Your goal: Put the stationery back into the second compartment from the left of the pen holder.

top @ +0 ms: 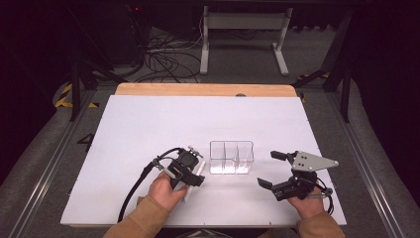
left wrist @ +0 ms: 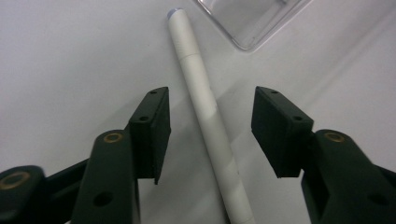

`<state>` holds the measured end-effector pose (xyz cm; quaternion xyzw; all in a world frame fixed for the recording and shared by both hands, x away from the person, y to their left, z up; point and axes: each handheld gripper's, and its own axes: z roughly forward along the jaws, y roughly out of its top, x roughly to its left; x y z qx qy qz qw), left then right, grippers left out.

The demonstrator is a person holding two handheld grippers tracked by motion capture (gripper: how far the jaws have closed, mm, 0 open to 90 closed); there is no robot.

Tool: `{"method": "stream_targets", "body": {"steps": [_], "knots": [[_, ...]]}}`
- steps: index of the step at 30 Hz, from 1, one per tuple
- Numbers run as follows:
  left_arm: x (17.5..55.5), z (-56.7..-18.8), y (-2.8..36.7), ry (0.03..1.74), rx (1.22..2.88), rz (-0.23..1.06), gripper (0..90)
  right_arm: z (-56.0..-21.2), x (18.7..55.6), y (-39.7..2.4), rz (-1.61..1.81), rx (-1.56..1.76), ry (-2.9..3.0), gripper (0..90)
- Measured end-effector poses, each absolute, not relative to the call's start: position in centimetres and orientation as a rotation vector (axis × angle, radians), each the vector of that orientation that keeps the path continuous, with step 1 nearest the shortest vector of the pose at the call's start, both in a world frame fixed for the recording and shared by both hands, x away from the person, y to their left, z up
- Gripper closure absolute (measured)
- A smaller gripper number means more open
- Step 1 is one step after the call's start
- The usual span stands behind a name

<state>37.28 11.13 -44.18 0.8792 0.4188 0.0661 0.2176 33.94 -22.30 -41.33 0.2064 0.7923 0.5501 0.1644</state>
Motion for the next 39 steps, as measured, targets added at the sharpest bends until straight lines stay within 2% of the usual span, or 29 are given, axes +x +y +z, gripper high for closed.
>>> {"method": "stream_targets", "body": {"steps": [5, 14, 39], "knots": [[37.23, -44.39, 10.89, 1.204, 2.411, 0.211, 53.8, -41.33, 33.90, -22.40, 1.563, 0.593, 2.254, 3.0], [37.18, -44.55, 10.91, 1.224, 2.379, 0.216, 71.6, -41.41, 33.94, -22.50, 1.562, 0.593, 2.257, 3.0], [37.52, -44.89, 10.99, 1.275, 2.367, 0.172, 78.2, -41.40, 33.86, -22.37, 1.562, 0.573, 2.264, 3.0]]}}
